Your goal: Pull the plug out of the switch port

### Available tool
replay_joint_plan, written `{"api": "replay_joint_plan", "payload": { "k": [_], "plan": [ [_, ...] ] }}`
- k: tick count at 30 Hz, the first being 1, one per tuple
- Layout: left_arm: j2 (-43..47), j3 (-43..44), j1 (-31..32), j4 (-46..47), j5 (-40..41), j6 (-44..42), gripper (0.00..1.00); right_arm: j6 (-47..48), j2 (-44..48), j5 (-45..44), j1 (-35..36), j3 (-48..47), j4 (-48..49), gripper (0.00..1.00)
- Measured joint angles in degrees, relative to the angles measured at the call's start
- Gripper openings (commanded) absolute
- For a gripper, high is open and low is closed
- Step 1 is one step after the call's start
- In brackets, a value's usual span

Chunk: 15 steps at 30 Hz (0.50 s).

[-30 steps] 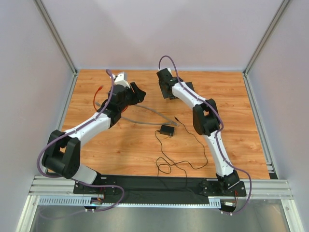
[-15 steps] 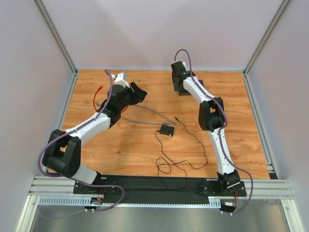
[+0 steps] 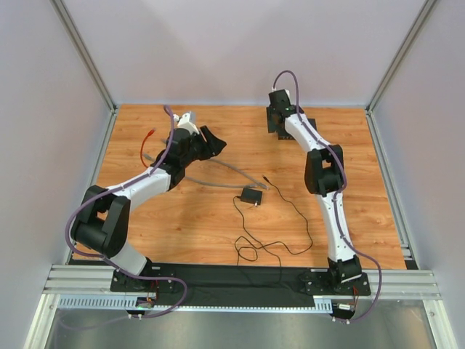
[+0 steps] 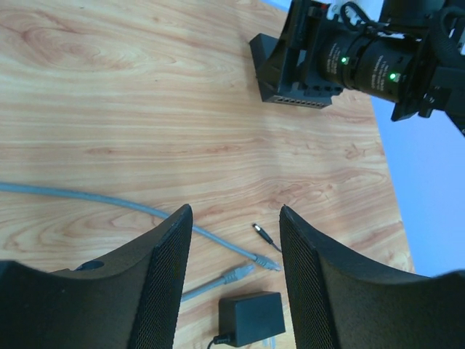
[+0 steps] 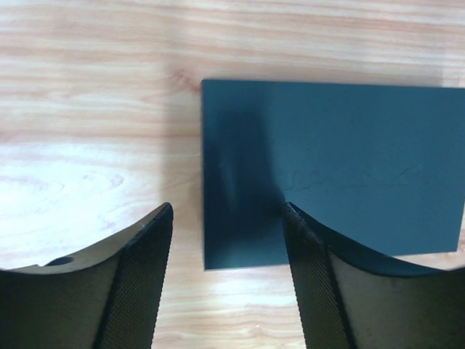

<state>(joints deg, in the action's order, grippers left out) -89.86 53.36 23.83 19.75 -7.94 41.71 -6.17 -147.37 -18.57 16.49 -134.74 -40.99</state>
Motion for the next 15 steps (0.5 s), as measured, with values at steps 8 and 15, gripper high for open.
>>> {"api": "replay_joint_plan", "payload": {
  "k": [8,15],
  "plan": [
    [0.52,-3.48,0.02,4.7,-0.68,0.02,0.99,0.22,6.69,-0.09,3.21,8.72,2.27,0.85],
    [8.02,-3.69,1.03,2.75,-0.63,0.07,1.0,-2.69,25.62,-0.9,6.95,25.94,2.51,0.9]
  ]
}}
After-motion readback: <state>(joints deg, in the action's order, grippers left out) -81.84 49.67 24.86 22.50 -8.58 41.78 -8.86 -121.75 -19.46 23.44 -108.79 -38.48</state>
